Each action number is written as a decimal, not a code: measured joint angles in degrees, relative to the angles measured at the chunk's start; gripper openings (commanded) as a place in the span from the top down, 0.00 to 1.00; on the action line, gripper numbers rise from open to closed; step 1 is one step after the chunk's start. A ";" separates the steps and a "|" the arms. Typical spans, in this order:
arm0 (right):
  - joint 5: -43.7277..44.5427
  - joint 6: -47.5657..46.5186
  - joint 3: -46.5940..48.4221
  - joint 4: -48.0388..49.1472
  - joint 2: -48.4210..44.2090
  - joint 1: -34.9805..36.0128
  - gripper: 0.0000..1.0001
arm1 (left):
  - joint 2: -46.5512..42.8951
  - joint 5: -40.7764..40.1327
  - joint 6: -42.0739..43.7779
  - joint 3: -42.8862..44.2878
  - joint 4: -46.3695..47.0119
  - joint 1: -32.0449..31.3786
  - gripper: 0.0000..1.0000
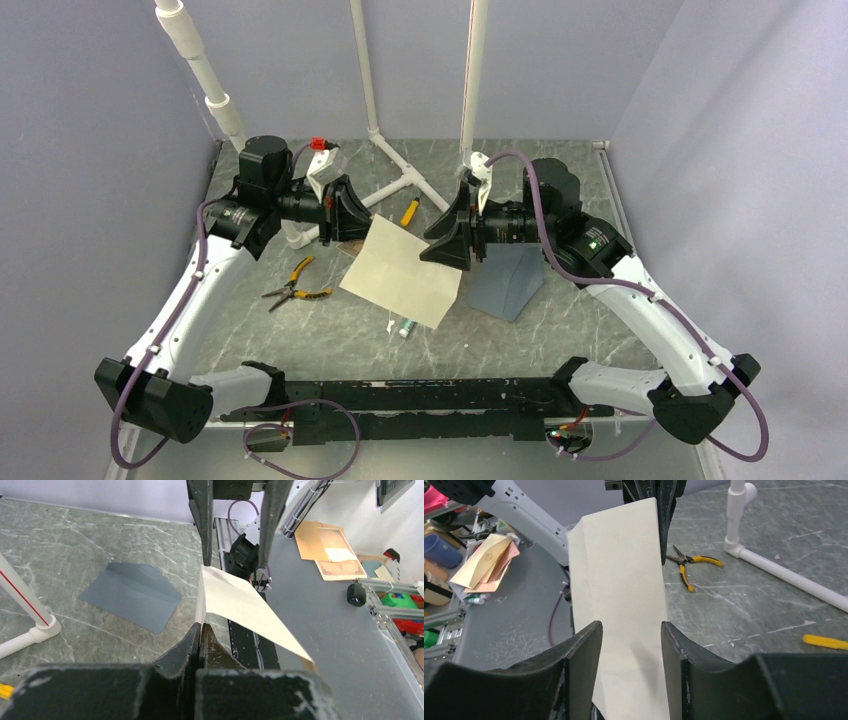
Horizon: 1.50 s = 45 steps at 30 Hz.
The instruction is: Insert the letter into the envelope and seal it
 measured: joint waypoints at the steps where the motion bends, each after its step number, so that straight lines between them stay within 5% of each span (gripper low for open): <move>1: -0.28 -0.07 0.00 -0.11 0.33 0.00 0.53 | -0.17 0.31 0.37 0.02 -0.31 0.00 0.98; 6: -0.90 -0.76 0.00 -0.39 2.14 0.00 0.71 | -0.90 2.38 2.47 0.02 -1.51 0.00 0.97; 19: -5.70 -1.88 1.33 -1.75 4.83 1.66 0.79 | -2.03 4.44 5.75 0.02 -4.09 0.00 0.97; 28: -5.57 -4.31 3.87 -4.35 6.12 4.20 0.99 | -5.18 4.46 4.28 0.00 -2.95 -0.04 0.97; 32: -4.44 -4.74 4.28 -4.68 6.12 4.28 1.00 | -6.19 4.39 4.48 0.00 -2.93 -0.04 0.96; 40: 0.33 -6.32 4.28 -8.07 5.66 4.28 1.00 | -5.53 -0.55 9.44 4.63 -14.12 -0.04 0.32; 45: 4.81 -9.68 4.28 -12.09 3.54 4.33 1.00 | -7.06 -6.78 11.91 8.94 -22.27 -0.04 0.11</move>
